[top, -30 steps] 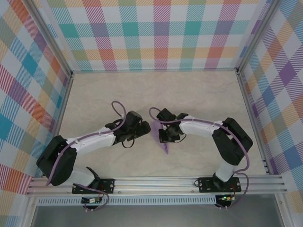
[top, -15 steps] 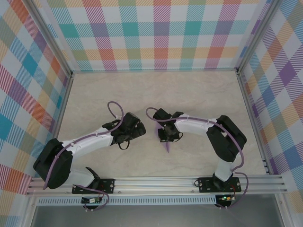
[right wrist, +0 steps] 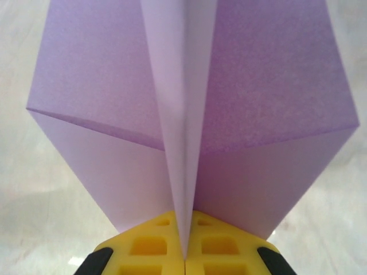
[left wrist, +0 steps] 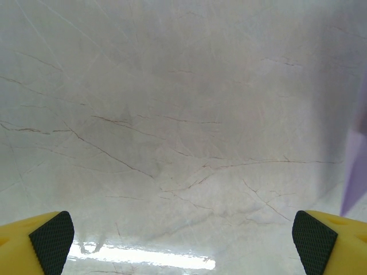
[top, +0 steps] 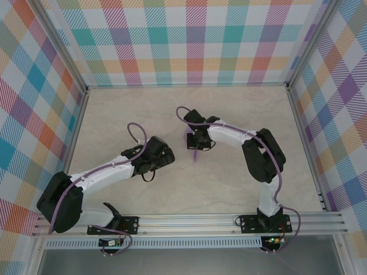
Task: Fold a paper plane with a square sheet of paper (pick it up from the middle)
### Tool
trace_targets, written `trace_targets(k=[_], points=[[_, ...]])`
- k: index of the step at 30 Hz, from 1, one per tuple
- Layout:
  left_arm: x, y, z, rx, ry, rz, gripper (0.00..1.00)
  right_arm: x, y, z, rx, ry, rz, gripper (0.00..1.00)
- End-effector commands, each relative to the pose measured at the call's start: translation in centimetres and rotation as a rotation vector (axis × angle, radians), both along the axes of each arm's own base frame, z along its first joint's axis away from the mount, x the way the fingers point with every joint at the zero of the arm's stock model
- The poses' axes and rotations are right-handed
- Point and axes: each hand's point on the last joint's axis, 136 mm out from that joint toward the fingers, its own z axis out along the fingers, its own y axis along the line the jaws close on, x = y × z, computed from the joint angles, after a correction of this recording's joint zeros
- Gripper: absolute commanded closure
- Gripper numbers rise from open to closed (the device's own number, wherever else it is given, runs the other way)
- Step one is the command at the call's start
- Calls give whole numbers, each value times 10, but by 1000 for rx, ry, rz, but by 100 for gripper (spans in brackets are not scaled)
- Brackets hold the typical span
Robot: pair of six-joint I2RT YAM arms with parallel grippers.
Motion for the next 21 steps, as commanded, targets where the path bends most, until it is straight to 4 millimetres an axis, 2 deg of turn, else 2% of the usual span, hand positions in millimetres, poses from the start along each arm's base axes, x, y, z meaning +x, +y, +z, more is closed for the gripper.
trace_targets(k=[1, 5, 8, 21], points=[[-3, 12, 2, 31, -9, 16, 0, 13, 3, -4, 17, 21, 9, 94], [-4, 12, -1, 29, 0, 13, 0, 25, 1, -13, 9, 38, 9, 91], [-4, 12, -4, 31, 6, 14, 0, 26, -1, -19, -20, 48, 7, 87], [-2, 13, -2, 44, 2, 18, 0, 15, -12, -47, -57, 117, -65, 81]])
